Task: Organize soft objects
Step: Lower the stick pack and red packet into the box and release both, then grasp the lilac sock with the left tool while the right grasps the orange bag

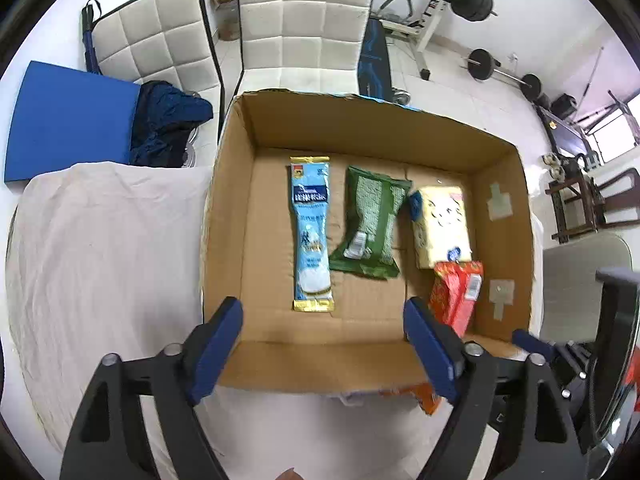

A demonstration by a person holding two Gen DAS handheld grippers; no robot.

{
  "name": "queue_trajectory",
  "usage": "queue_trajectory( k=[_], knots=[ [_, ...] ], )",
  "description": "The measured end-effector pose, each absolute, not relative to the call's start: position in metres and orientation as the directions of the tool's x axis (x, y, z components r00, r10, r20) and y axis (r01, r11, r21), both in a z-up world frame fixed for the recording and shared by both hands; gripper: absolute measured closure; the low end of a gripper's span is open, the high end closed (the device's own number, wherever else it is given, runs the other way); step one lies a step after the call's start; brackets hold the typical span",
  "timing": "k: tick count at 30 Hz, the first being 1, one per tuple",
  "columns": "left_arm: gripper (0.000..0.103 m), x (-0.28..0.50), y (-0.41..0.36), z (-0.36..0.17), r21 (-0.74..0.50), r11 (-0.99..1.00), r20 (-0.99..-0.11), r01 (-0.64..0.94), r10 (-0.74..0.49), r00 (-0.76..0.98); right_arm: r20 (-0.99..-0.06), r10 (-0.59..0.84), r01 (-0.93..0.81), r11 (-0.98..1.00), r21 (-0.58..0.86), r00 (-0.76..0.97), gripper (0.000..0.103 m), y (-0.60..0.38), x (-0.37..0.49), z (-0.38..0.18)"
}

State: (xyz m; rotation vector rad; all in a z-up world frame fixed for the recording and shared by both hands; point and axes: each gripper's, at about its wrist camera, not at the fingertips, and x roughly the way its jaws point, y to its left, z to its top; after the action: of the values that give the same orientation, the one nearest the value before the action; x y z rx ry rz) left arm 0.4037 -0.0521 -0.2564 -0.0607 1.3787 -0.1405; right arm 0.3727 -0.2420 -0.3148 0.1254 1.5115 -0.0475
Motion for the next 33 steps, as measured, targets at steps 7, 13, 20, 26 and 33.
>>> queue_trajectory(
  k=[7, 13, 20, 26, 33],
  knots=[
    [0.007, 0.37, -0.053, -0.239, -0.078, 0.995, -0.966, 0.068, -0.093, 0.242, -0.989, 0.044, 0.09, 0.994, 0.058, 0.144, 0.008, -0.239, 0.352, -0.282],
    [0.001, 0.346, -0.055, -0.22, -0.016, 0.998, -0.941, 0.067, -0.037, 0.336, -0.969, 0.001, 0.071, 0.997, 0.02, 0.247, 0.0, -0.236, 0.333, -0.252],
    [0.0, 0.329, -0.057, -0.192, -0.013, 0.997, -0.908, 0.076, -0.044, 0.417, -0.95, 0.017, 0.058, 0.998, 0.036, 0.31, 0.0, -0.233, 0.318, -0.223],
    [0.0, 0.32, -0.051, -0.193, -0.034, 0.999, -0.91, 0.035, -0.045, 0.412, -0.958, 0.048, 0.078, 0.994, 0.073, 0.281, 0.0, -0.242, 0.306, -0.227],
    [0.0, 0.301, -0.04, -0.264, -0.043, 0.998, -0.969, -0.048, -0.03, 0.244, -0.991, 0.077, 0.086, 0.992, 0.087, 0.111, 0.0, -0.253, 0.289, -0.307]
  ],
)
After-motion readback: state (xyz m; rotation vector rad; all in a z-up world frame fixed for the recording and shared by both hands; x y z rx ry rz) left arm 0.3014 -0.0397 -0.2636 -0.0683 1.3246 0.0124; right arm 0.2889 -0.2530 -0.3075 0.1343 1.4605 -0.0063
